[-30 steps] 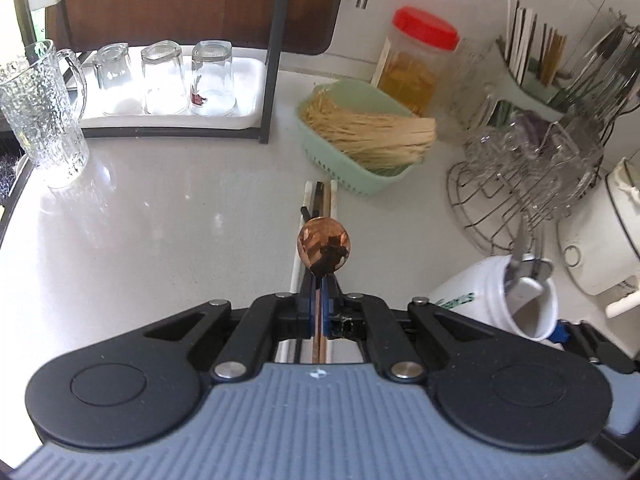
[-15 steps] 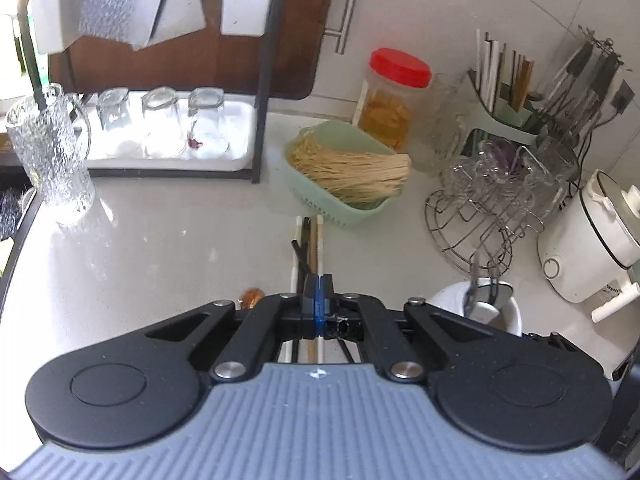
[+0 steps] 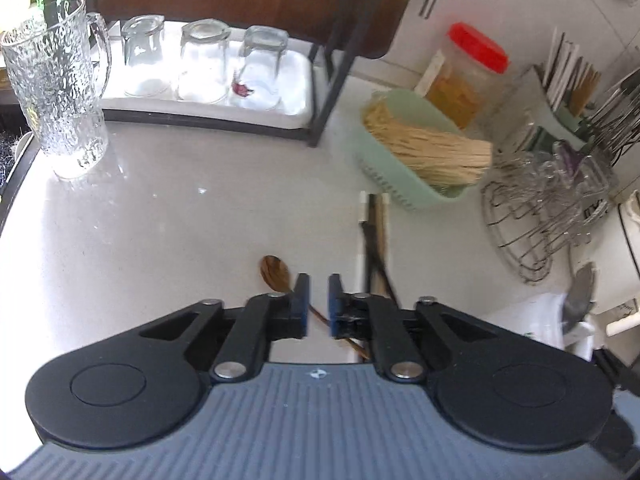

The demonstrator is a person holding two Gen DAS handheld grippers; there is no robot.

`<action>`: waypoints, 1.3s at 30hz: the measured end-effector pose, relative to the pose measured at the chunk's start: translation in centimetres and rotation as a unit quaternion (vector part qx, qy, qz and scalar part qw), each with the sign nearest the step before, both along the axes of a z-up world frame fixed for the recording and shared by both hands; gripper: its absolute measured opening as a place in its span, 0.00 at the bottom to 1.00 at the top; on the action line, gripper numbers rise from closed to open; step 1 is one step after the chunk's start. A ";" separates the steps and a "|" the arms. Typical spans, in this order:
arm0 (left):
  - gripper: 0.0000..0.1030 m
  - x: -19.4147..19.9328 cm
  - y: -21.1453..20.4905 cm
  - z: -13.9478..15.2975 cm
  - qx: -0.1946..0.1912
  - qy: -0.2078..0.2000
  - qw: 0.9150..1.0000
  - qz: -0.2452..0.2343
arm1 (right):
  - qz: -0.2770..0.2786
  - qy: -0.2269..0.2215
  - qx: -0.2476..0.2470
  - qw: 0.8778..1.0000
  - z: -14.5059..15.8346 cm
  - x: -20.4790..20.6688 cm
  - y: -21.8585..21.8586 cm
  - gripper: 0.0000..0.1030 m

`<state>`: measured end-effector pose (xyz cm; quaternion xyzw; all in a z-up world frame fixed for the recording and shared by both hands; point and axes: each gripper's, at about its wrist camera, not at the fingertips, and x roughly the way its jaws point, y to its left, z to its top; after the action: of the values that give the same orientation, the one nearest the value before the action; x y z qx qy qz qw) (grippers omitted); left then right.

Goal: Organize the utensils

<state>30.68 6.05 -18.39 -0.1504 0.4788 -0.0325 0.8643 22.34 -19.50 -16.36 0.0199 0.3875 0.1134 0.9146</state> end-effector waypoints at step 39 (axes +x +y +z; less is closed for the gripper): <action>0.05 4.4 3.1 -6.0 0.015 0.027 0.994 -0.101 | -0.018 0.010 -0.040 0.999 -0.3 0.9 1.4 0.88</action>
<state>35.11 9.12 -24.42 -0.0894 0.5154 -0.1080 0.8454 23.21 -18.10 -16.63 -0.0083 0.4005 0.0809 0.9127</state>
